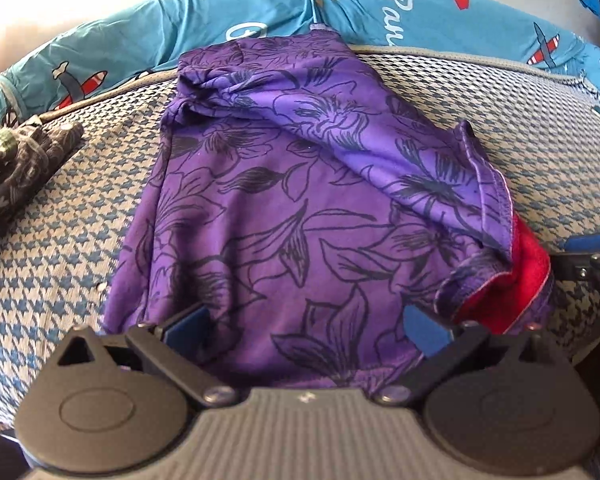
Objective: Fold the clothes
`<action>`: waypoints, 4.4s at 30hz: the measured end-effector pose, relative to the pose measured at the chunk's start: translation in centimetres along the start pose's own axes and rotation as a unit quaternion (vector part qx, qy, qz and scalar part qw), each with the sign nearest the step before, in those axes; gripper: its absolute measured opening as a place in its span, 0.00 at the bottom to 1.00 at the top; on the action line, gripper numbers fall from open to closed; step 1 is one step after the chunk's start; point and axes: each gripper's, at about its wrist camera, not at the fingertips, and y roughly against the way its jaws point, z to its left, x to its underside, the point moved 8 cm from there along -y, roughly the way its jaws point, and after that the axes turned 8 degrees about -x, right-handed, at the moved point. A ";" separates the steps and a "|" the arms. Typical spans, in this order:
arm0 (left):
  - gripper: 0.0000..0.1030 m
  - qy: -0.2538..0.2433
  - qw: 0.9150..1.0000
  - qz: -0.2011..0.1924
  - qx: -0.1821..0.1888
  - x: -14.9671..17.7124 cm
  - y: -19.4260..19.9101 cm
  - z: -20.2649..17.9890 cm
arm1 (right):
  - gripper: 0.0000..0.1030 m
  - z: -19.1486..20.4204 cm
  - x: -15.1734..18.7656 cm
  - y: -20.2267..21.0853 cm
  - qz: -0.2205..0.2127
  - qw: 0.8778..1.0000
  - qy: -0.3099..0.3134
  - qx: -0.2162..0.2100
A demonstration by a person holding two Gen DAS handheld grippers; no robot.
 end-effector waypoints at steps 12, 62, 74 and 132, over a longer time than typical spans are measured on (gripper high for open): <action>1.00 0.033 0.998 -0.024 0.056 -1.9 0.1 -1.6 | 0.24 3.2 -4.9 2.1 -0.091 0.994 0.035 -0.051; 1.00 0.034 0.996 -0.015 0.078 -1.2 -0.3 -2.2 | 0.03 5.0 -4.9 5.3 -0.114 0.992 0.026 -0.050; 1.00 0.008 0.996 -0.021 0.082 -0.6 0.1 -2.8 | 0.25 7.1 -5.2 0.6 -0.072 0.994 0.072 -0.035; 1.00 -0.030 0.992 -0.052 0.110 0.1 4.1 -2.6 | 0.03 0.7 -5.9 5.8 -0.143 0.981 -0.120 -0.054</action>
